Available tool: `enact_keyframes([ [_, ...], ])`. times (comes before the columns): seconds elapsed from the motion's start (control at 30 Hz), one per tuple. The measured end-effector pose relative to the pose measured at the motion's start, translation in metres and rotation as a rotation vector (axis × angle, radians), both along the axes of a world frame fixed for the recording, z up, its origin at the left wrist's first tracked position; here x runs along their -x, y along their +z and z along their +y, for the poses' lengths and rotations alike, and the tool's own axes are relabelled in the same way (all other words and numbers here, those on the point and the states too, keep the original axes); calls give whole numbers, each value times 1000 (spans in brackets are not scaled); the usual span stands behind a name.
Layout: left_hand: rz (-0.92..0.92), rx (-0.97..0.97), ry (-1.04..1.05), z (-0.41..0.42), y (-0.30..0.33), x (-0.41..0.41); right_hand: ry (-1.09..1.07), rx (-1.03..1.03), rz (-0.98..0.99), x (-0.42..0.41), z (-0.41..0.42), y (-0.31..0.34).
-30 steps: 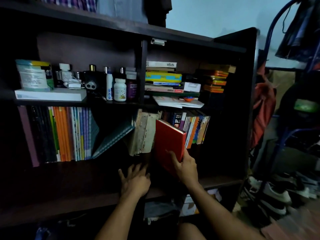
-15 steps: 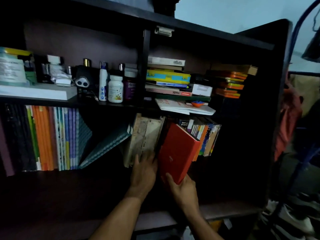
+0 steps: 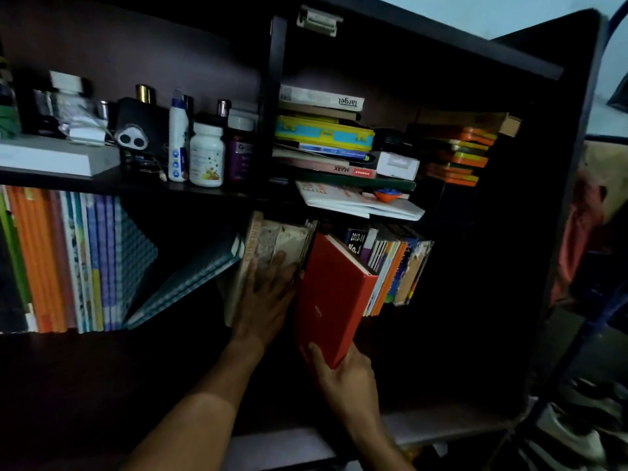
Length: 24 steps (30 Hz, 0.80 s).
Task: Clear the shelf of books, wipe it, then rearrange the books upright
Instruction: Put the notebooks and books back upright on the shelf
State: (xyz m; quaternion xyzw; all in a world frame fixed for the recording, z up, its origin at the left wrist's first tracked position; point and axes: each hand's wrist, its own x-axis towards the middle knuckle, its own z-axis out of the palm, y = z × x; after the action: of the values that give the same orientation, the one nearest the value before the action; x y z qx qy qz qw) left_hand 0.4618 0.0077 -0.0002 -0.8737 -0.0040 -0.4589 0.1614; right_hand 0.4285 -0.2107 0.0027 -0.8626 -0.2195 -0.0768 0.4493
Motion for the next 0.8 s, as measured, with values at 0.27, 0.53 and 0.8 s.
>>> enact_keyframes([
  [0.27, -7, 31, 6, -9, -2, -2, -38, -128, -15, 1, -2, -2],
  [0.53, 127, -150, -32, -6, -12, -13, -111, -211, -42, 2, -4, 1],
  [0.8, -88, -32, -74, -6, -3, -7, -55, -158, -60, 3, -2, -2],
])
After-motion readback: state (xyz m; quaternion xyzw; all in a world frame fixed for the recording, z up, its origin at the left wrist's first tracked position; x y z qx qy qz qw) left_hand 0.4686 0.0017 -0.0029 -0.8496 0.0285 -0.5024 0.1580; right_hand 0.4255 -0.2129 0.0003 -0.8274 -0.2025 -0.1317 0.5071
